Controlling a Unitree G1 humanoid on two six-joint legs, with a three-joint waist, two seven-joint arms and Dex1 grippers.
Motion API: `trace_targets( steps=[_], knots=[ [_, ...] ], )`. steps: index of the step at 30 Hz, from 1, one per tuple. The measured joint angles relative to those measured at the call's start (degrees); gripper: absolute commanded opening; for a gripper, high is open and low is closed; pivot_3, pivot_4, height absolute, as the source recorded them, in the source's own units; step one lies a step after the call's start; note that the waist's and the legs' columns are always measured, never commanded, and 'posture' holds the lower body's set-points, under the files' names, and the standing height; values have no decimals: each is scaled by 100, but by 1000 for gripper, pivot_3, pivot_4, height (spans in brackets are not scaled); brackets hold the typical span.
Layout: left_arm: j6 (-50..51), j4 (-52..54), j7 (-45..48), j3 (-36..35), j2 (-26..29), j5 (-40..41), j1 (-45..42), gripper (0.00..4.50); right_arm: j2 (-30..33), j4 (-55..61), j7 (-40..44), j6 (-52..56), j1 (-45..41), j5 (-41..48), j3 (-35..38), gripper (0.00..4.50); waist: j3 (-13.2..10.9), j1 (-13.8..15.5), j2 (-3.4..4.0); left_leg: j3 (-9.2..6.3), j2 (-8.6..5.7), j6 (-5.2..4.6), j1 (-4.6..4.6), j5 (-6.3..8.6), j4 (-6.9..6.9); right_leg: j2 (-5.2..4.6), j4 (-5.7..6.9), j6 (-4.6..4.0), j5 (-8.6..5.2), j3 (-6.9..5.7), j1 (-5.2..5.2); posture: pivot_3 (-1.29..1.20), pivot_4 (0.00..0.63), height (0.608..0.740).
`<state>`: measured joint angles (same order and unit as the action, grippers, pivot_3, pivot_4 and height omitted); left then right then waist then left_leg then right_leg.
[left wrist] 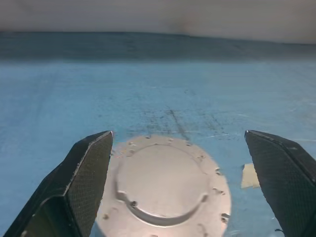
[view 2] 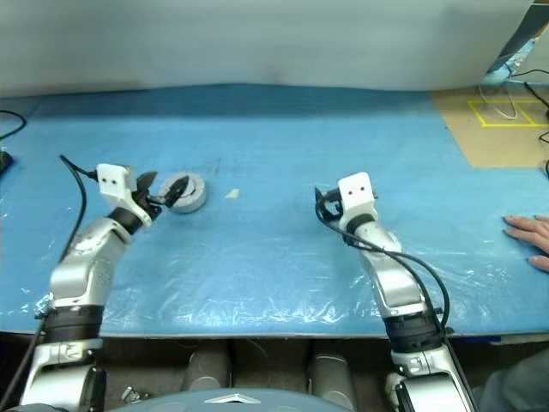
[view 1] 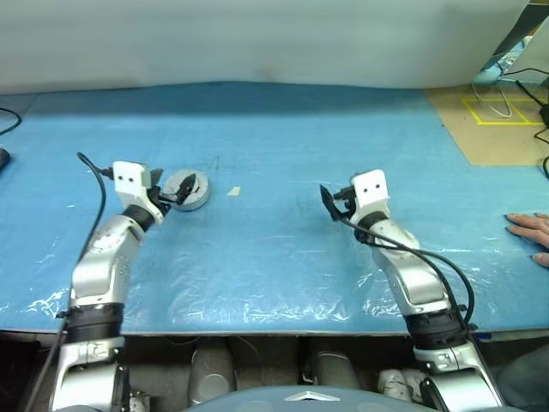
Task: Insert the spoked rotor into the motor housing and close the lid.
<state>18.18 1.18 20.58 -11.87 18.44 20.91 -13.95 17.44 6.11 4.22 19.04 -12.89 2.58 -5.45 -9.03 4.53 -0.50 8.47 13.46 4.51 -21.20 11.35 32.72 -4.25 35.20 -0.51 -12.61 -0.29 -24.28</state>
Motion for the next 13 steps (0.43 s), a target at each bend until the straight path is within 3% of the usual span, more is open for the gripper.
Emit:
trace_targets(
  steps=[5, 13],
  knots=[
    [-60, 320, -332, 383, -260, -436, 483, 4473, -176, 161, -224, 53, 400, -215, 139, 4500, 0, -82, 0, 7, -2, -1, 16, 1, 4, 2, 0, 2, -1, 18, 1, 0, 150, 740],
    [-148, 357, -407, 468, -391, -539, 529, 4473, -358, 169, -226, 171, 411, -260, 268, 4500, 0, -80, 2, 10, -7, -3, 21, 1, 8, 1, 2, 3, 4, 27, 0, 0, 150, 740]
  ],
)
